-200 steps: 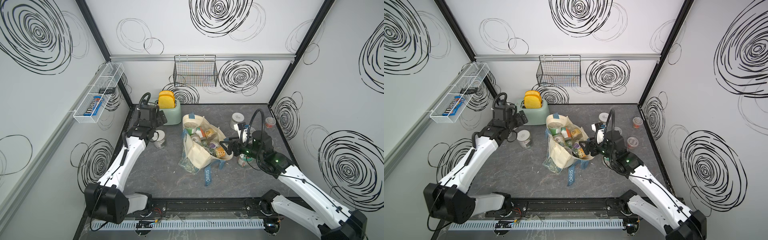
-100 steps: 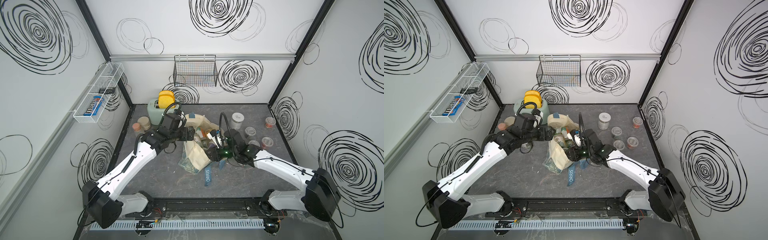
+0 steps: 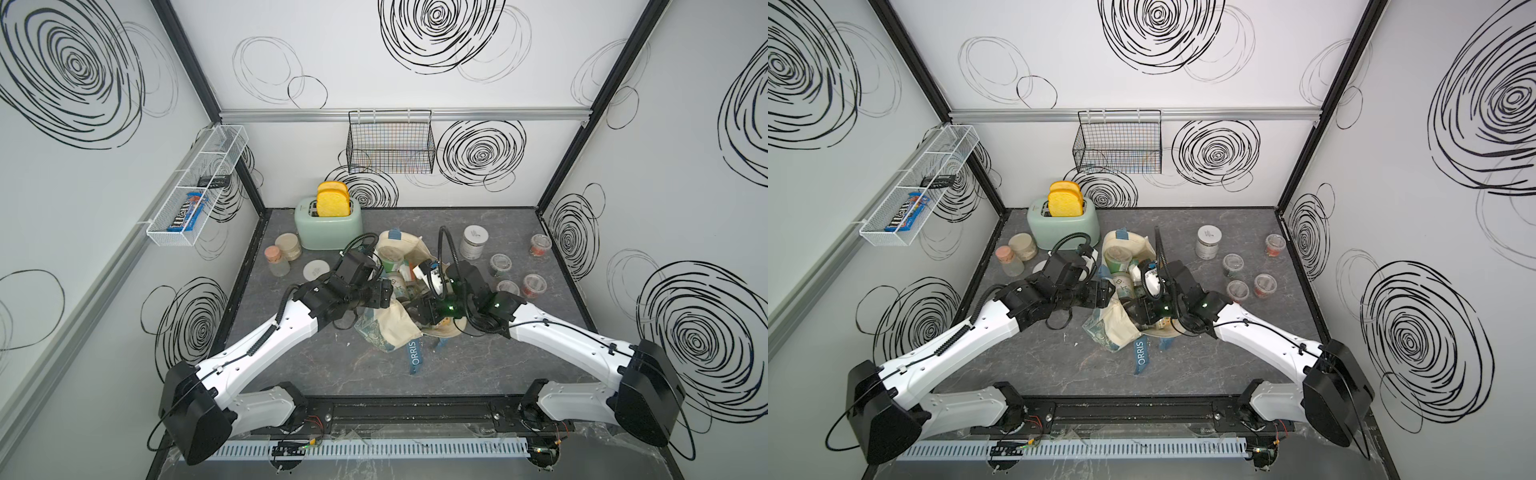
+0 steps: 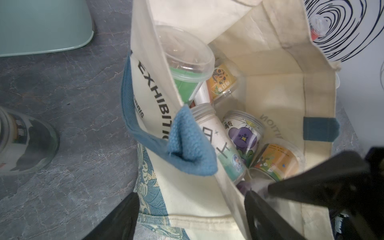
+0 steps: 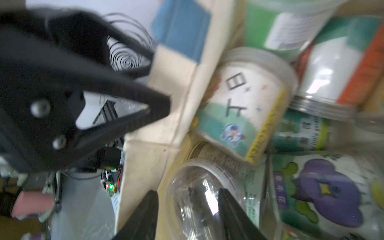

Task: Take out the seed jars from the canvas bag
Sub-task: Adjust the canvas bag at the center of the board, then pick up the seed jar from the canvas bag.

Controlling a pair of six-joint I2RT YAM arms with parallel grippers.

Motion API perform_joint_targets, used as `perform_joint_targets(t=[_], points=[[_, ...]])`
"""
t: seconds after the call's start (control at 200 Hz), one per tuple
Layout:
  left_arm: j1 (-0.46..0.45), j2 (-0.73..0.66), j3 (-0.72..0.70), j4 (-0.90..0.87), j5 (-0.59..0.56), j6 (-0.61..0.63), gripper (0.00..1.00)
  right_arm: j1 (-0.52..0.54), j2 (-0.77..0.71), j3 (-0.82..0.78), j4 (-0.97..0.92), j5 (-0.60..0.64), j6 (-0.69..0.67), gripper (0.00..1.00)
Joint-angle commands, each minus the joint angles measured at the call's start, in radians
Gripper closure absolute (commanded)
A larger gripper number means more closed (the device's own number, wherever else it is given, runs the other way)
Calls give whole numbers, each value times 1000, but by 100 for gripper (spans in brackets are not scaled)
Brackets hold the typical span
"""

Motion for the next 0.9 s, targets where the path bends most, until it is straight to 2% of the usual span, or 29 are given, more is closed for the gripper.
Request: perform_joint_targets(t=[0.0, 0.245, 0.6, 0.755, 0.896], points=[[-11, -26, -32, -37, -22, -3, 18, -87, -11, 47, 25, 30, 37, 40], [-8, -38, -58, -32, -18, 1, 19, -118, 228, 252, 36, 8, -17, 24], [4, -48, -66, -27, -13, 9, 19, -95, 493, 513, -15, 97, -39, 4], [14, -57, -75, -23, -9, 12, 19, -62, 571, 589, -50, 181, -31, 3], [27, -70, -80, -24, -4, 16, 19, -56, 604, 591, -34, 231, 9, 6]])
